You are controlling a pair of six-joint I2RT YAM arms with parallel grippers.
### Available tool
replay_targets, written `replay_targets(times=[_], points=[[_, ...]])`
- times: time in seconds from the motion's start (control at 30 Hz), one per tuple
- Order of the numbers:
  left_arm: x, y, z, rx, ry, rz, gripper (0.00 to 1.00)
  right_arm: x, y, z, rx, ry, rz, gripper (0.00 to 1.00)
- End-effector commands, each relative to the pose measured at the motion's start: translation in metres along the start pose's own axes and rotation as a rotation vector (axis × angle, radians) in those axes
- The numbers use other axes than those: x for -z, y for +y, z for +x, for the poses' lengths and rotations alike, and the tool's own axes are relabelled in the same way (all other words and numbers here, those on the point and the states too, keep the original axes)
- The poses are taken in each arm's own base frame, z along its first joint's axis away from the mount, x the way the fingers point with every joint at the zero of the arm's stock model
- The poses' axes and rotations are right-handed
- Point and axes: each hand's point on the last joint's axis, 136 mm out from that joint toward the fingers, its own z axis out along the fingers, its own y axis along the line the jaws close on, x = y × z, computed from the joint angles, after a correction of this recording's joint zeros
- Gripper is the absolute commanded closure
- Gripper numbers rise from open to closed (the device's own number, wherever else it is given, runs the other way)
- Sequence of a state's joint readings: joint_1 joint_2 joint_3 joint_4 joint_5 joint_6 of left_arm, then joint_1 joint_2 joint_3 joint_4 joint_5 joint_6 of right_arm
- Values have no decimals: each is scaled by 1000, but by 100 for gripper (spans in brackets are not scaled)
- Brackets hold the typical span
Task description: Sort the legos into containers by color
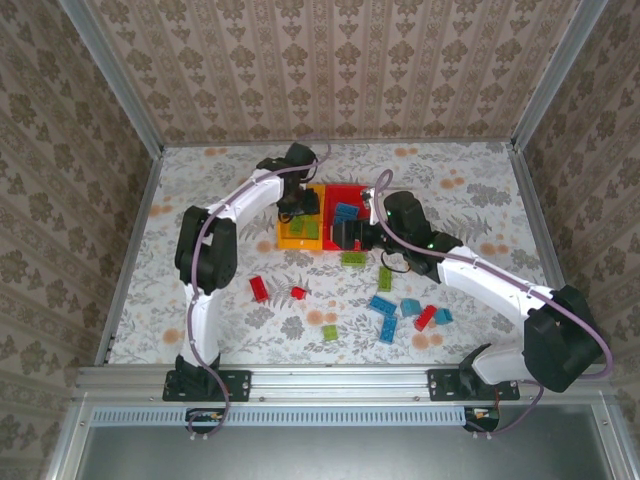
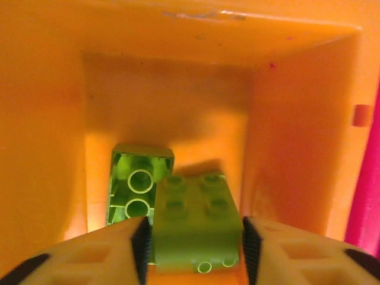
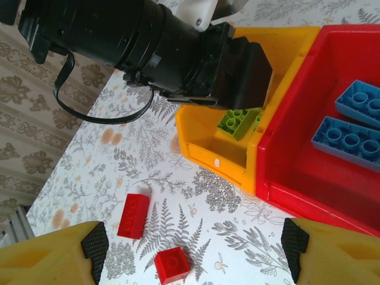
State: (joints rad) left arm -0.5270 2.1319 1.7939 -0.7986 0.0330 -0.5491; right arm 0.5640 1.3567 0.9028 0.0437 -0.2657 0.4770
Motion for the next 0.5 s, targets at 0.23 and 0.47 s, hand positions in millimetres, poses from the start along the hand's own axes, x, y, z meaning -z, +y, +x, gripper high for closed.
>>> replay_targets(times=[0.23, 0.47], points=[[45, -4, -3, 3, -55, 44, 48, 22, -13, 1, 82, 31, 124, 20], [90, -20, 36, -94, -103, 141, 46, 85, -53, 73, 40, 260, 350, 26]])
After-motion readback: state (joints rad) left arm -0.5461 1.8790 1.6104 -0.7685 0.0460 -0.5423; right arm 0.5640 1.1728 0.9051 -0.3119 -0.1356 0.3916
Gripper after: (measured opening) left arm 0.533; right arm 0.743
